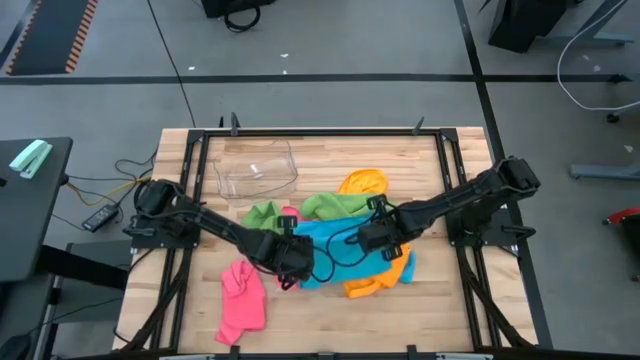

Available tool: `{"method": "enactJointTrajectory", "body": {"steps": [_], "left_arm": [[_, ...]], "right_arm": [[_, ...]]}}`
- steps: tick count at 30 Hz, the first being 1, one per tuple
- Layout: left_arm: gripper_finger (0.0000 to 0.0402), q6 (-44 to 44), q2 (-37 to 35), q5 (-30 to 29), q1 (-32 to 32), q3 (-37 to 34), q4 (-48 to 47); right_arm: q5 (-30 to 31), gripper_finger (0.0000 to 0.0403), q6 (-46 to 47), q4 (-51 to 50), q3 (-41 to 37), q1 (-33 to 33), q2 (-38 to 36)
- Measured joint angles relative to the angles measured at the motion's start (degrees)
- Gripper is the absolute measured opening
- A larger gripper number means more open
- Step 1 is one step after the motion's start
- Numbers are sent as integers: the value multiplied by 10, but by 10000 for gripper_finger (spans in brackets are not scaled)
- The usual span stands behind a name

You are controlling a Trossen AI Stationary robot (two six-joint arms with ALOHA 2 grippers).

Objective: Fold microfiber towels
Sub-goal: Fold the left blue microfiber towel

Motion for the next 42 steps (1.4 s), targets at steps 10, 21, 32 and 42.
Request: {"method": "enactJointTrajectory", "body": {"steps": [10,21,32,42], "left_arm": [[25,11,0,7,19,0,-19],[20,24,0,15,44,-2,-23],[36,6,3,26,47,-2,-23],[128,12,0,26,45,-2,-32]], "right_arm": [[0,7,-27,18,1,-23,0],[-2,7,-39,18,1,-39,0],[-17,32,-35,18,1,-49,0],[1,160,-33,-36,23,-67,-1]]}}
